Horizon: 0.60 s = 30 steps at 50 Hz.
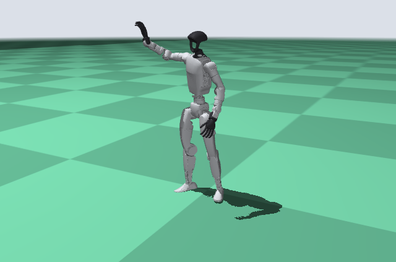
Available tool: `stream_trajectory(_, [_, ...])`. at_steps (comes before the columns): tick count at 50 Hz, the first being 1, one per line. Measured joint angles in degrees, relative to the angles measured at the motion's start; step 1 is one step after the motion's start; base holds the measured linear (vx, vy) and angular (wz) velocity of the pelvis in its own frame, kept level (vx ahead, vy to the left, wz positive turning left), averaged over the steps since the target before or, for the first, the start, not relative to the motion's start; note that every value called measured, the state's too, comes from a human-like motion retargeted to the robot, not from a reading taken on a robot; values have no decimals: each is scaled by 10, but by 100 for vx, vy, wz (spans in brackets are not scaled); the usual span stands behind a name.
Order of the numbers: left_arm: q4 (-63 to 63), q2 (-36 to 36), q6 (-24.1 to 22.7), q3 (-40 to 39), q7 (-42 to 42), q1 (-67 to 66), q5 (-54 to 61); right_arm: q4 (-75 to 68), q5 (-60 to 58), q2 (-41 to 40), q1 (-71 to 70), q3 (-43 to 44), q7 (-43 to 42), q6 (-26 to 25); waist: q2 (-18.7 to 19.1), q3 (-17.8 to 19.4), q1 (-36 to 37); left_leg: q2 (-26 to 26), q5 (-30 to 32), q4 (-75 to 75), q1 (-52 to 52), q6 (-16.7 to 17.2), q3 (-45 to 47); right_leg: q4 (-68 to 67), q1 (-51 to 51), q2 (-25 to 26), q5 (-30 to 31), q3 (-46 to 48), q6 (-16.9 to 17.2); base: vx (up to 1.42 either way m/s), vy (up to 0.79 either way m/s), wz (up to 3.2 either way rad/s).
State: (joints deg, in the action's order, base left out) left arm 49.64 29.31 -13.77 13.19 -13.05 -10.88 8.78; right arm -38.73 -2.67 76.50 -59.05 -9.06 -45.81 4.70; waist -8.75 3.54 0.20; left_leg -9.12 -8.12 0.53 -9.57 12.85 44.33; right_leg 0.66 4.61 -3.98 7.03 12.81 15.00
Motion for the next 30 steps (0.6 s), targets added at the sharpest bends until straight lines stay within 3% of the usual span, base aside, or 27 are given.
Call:
stream_trajectory(5, [-30,3,13,-12,-18,5,36,-35,106,-15,13,86,-41,-2,-2,3,-11,10,-5,-3,-5,-3,-2,-6,-3,-12,-7,-4,0,2,6,5])
stream_trajectory(10, [-40,11,-7,-6,9,-12,9,43,-67,22,62,15,27,9,-4,4,-23,11,-8,0,-17,-5,20,-7,-2,-7,-8,-26,0,0,-2,-41])
stream_trajectory(13, [-34,18,-22,6,40,-24,-22,124,-181,58,53,-54,103,45,-5,3,-25,6,-8,5,-24,-5,41,-2,0,4,-2,-44,0,-1,-10,-67])
stream_trajectory(18, [-22,23,-28,22,66,-24,-57,168,-240,79,-6,-124,166,70,-8,2,-18,-4,-6,17,-30,-5,70,11,0,24,11,-65,0,-2,-11,-55])
stream_trajectory(25, [-31,3,-7,17,26,0,-19,25,-80,40,-71,-66,45,-14,3,2,-17,-9,-5,20,-25,-6,69,20,-2,27,17,-60,0,1,-1,0])
stream_trajectory(30, [-46,-2,9,10,7,2,16,-31,48,28,-97,18,-28,-30,7,1,-22,-2,-8,14,-25,-9,59,10,-1,16,7,-56,0,4,8,20])
